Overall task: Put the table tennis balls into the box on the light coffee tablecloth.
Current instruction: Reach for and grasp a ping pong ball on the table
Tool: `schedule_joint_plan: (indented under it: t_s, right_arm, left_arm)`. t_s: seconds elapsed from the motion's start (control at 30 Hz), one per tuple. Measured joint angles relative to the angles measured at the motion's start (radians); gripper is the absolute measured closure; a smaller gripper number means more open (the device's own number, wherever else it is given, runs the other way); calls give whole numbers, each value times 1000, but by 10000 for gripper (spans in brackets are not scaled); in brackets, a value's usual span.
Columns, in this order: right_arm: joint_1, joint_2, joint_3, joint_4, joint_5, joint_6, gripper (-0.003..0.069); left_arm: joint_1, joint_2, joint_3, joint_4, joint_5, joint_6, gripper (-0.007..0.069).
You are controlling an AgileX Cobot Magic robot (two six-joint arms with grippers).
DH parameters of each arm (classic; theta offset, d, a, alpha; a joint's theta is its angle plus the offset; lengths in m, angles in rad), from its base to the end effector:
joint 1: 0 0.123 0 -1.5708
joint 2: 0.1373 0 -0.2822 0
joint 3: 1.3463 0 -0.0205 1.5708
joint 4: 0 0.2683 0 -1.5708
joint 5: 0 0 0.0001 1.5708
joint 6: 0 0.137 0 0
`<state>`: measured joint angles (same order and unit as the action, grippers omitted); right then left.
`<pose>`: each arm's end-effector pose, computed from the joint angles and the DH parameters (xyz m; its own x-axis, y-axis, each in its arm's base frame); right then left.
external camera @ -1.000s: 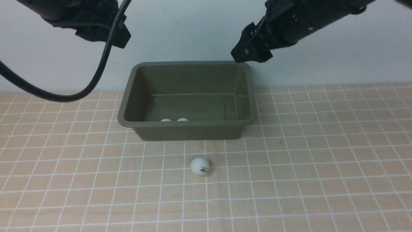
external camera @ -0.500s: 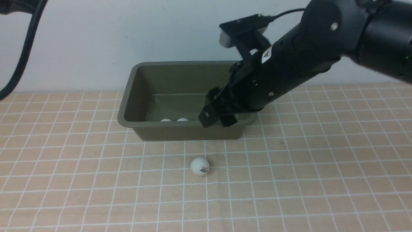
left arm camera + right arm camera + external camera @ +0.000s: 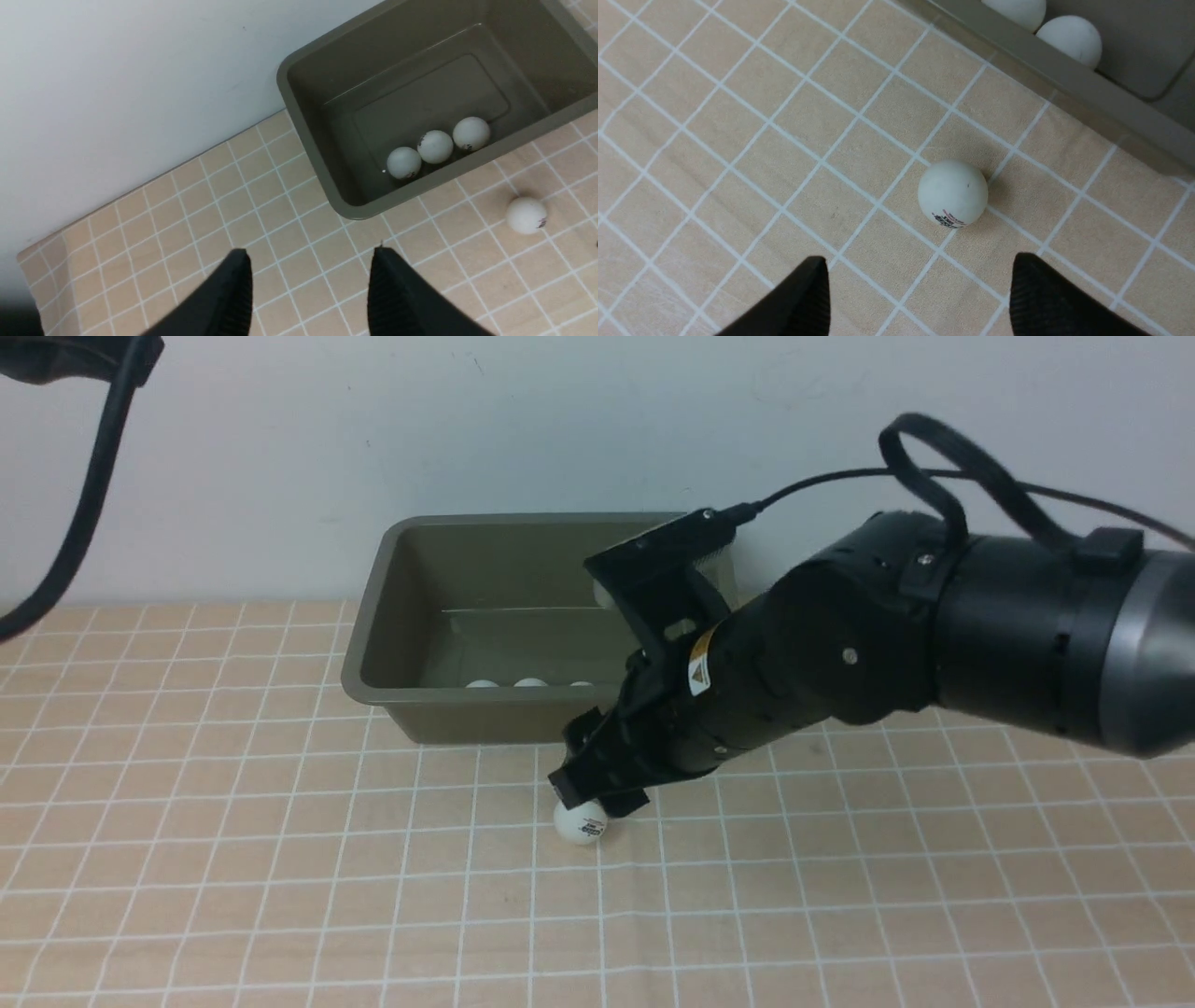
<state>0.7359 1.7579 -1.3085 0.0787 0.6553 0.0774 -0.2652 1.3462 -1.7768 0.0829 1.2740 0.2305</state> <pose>0.3070 0.2869 0.1982 -0.7200 -0.4642 -0.5159 -0.5946 0.7959 0.1137 0.2902 -0.0676 0.4611 -0.5883 0.4201 -0.6909 0.3657 0.9003 0.2360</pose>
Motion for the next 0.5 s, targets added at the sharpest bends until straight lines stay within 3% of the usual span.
schedule_joint_plan:
  t_s: [0.5]
  right_arm:
    - [0, 214, 3, 1, -161, -24, 188]
  left_arm:
    - [0, 0, 0, -133, 0, 1, 348]
